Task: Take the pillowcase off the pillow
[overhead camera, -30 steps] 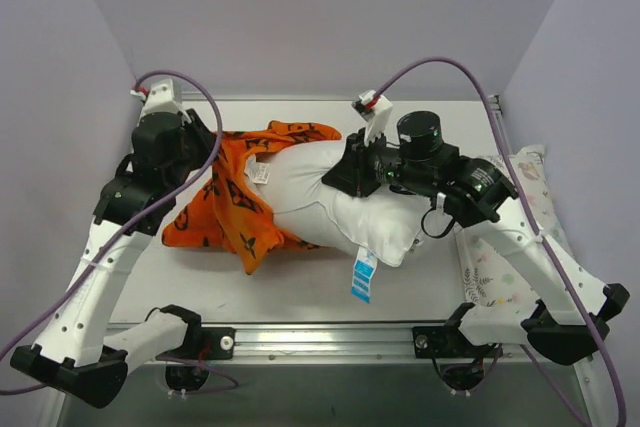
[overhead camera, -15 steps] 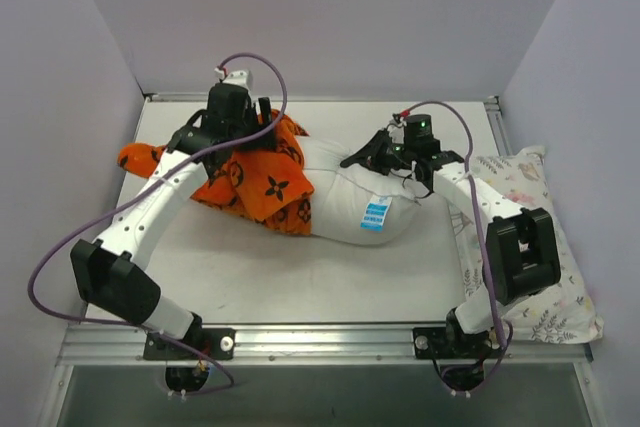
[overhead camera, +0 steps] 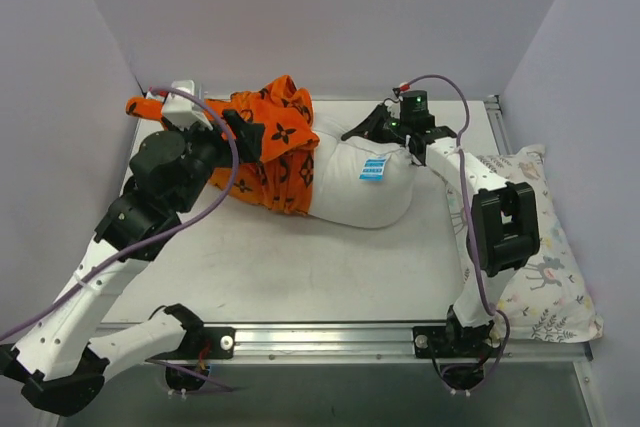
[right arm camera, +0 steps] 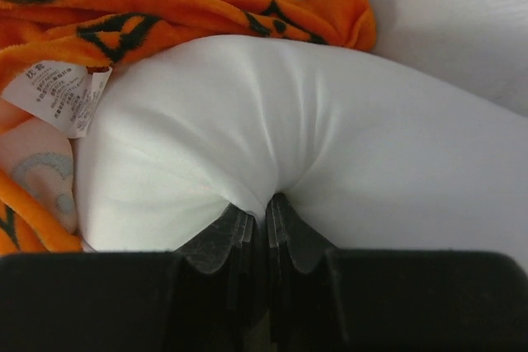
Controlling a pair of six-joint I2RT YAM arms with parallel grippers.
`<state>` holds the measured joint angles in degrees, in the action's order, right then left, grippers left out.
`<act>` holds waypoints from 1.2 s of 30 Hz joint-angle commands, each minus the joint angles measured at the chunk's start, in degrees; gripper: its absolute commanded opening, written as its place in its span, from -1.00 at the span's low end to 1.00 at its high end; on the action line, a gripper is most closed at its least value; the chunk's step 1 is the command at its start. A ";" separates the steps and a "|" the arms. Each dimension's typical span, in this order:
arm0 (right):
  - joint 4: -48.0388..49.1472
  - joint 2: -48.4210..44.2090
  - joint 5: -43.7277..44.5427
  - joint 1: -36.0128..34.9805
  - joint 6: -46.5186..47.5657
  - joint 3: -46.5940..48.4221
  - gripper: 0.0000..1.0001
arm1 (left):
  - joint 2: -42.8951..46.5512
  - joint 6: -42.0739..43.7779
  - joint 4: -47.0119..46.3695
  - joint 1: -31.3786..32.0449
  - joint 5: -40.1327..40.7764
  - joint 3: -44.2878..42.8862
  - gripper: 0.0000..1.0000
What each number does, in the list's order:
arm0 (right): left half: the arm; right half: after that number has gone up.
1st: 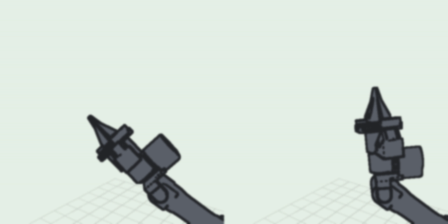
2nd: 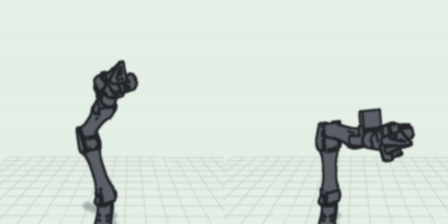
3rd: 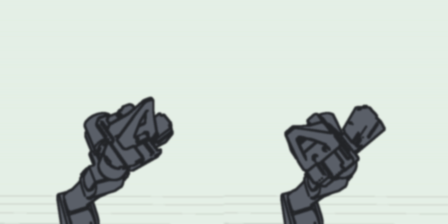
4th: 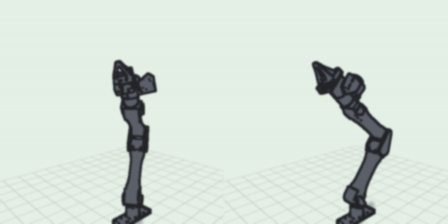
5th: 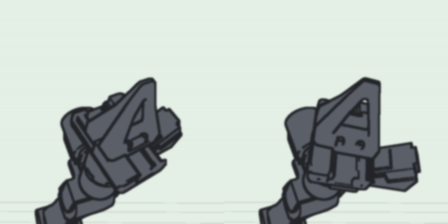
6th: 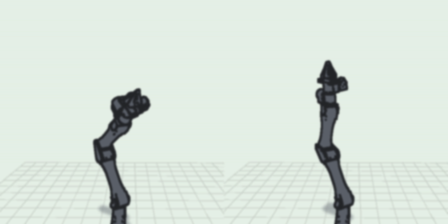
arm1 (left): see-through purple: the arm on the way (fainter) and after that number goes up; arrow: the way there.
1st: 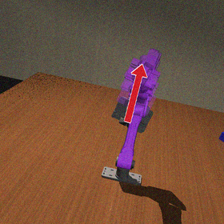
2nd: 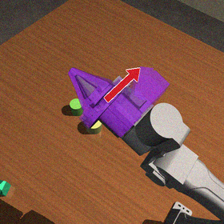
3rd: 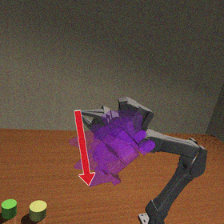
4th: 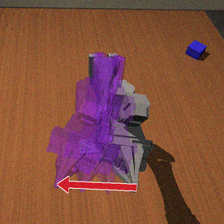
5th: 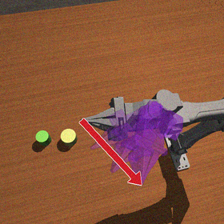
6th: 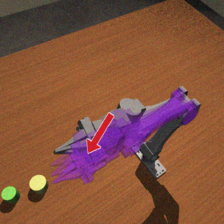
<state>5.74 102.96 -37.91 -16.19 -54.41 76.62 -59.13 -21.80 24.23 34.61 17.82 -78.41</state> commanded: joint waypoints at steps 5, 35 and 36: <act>-12.59 4.89 12.86 -1.13 9.67 2.92 -1.00 | 1.31 -4.29 -9.09 3.01 5.12 21.34 0.94; -28.40 1.47 21.21 3.53 21.10 13.02 -0.37 | -11.00 -7.38 5.20 6.06 32.79 6.83 -1.00; -28.94 0.76 21.82 3.27 21.54 13.99 0.09 | -11.52 -7.12 6.96 10.96 33.15 4.87 -1.00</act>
<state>-11.70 104.57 -25.65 -14.11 -38.48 88.16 -73.14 -33.21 26.52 37.45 41.76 -63.61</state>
